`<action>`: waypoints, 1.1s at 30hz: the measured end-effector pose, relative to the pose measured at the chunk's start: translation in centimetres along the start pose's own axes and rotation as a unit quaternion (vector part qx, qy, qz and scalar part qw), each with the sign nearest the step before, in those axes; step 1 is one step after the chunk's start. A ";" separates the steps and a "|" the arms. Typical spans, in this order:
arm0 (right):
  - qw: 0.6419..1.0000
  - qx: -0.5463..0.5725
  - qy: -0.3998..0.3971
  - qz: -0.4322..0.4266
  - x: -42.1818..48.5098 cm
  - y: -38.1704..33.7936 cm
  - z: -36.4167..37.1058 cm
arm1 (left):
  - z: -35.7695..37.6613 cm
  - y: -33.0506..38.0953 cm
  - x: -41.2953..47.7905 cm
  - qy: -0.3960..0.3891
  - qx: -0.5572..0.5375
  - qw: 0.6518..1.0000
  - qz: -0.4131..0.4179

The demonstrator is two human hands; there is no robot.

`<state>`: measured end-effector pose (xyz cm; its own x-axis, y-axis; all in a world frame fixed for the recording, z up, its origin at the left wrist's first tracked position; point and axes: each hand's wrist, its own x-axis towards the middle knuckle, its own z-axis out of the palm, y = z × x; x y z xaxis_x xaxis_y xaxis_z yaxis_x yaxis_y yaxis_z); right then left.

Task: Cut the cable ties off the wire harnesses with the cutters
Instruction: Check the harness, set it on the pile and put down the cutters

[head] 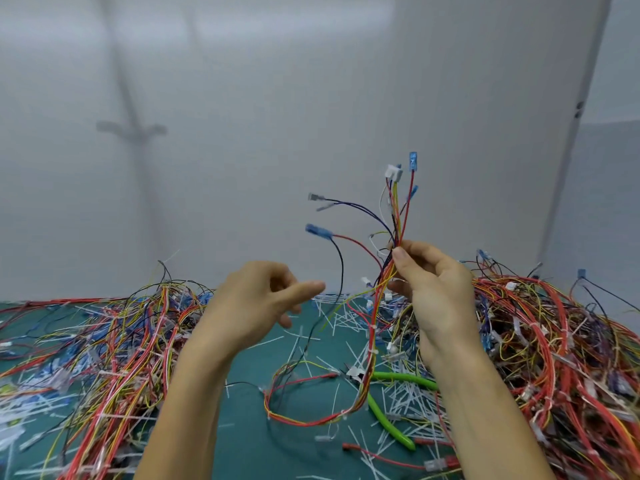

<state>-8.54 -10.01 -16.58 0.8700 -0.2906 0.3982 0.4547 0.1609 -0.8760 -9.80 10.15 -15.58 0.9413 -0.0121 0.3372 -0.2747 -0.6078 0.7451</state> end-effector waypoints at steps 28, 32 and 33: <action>0.975 0.196 0.065 0.076 0.1 -0.8 -0.2 | 2.4 -0.4 0.9 0.107 -0.306 0.946 -0.016; 0.978 0.184 0.045 0.089 -0.2 -0.5 0.4 | 2.2 -0.2 0.9 0.107 -0.428 0.896 -0.039; 0.978 0.181 0.043 0.091 -0.3 -0.5 0.5 | 2.1 -0.1 0.9 0.097 -0.447 0.888 -0.042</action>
<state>-8.89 -9.58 -16.15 0.9305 -0.3026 0.2063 0.3450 0.5356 -0.7708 -8.51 8.52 -16.61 0.9380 0.1942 0.2872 -0.3330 0.2736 0.9024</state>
